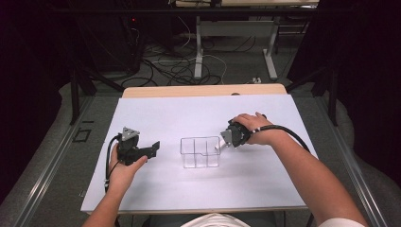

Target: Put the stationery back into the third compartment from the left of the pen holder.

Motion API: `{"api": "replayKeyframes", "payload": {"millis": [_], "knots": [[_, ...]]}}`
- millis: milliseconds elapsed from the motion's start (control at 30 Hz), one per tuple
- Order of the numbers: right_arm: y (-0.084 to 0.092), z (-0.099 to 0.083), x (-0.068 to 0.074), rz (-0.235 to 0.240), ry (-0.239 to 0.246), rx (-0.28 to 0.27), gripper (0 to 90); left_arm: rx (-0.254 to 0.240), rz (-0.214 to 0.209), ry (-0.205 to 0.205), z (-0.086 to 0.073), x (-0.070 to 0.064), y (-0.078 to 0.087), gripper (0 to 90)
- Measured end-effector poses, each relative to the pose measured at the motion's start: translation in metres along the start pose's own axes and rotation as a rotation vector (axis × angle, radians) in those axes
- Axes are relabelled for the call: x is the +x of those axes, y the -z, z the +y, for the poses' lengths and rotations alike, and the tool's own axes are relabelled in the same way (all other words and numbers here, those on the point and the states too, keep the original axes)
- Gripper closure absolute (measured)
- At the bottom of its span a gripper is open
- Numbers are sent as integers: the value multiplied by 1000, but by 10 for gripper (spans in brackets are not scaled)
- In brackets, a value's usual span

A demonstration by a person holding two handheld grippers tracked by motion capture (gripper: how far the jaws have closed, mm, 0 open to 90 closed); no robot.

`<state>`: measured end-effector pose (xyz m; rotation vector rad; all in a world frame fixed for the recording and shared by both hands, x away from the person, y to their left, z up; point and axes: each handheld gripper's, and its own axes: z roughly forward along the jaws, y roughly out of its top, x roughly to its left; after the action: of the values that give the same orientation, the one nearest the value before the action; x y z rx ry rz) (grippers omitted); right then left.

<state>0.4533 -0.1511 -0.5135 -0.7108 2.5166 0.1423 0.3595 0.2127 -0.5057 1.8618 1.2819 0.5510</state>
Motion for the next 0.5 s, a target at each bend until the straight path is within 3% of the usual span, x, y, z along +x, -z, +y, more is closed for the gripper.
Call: {"api": "replayKeyframes", "payload": {"millis": [33,133,167,267,300,500], "knots": [[-2,0,1,19,2,0,517,2,0,5,0,-1,0,118],[-5,2,3,17,-3,-3,520,6,-3,-1,0,0,-1,120],[-7,2,1,19,21,-9,521,9,-3,-3,0,0,-1,121],[-10,3,2,33,32,-1,525,9,-4,-5,0,0,-1,124],[-12,2,4,15,18,-16,526,8,-4,-5,0,0,-1,124],[-19,1,3,30,36,-26,554,1,-2,6,0,0,-1,127]]}}
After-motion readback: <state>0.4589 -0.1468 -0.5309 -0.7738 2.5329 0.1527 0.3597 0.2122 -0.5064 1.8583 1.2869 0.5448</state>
